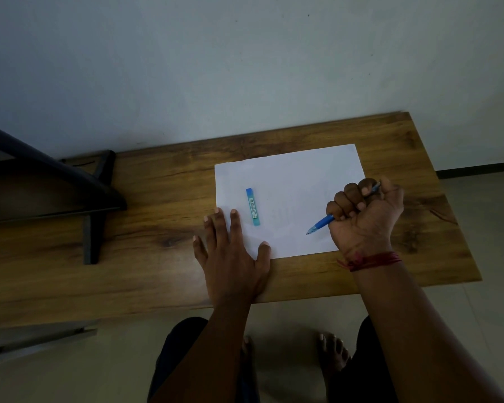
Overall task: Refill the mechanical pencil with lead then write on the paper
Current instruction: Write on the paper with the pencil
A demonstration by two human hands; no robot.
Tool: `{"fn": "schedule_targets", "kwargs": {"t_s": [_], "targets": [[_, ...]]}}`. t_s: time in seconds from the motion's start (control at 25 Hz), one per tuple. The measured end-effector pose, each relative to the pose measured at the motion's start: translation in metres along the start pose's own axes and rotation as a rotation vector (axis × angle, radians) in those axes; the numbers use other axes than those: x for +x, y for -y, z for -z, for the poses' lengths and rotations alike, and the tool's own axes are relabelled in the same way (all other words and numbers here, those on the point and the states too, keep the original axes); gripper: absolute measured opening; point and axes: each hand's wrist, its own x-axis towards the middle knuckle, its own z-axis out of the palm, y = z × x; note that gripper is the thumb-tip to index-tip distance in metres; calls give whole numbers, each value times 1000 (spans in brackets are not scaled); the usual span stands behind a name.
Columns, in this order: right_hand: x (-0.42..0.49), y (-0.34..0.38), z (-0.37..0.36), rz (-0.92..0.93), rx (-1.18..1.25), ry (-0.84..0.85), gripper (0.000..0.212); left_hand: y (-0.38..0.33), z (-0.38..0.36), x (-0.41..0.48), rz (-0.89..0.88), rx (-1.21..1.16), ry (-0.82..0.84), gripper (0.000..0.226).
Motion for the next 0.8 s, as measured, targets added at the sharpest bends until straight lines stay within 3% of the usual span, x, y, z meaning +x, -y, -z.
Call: {"fn": "schedule_targets", "kwargs": {"t_s": [0.48,0.64,0.8], "targets": [[-11,-2,-2,37,8,17,36,0,1,-2,-11,-22,18,84],[-18,1,7,82,59,12,45,2,3,-2,-25,-25,40,83],[-23,8,14,60,82,45,34,2,9,2,-21,-102,109,84]]}}
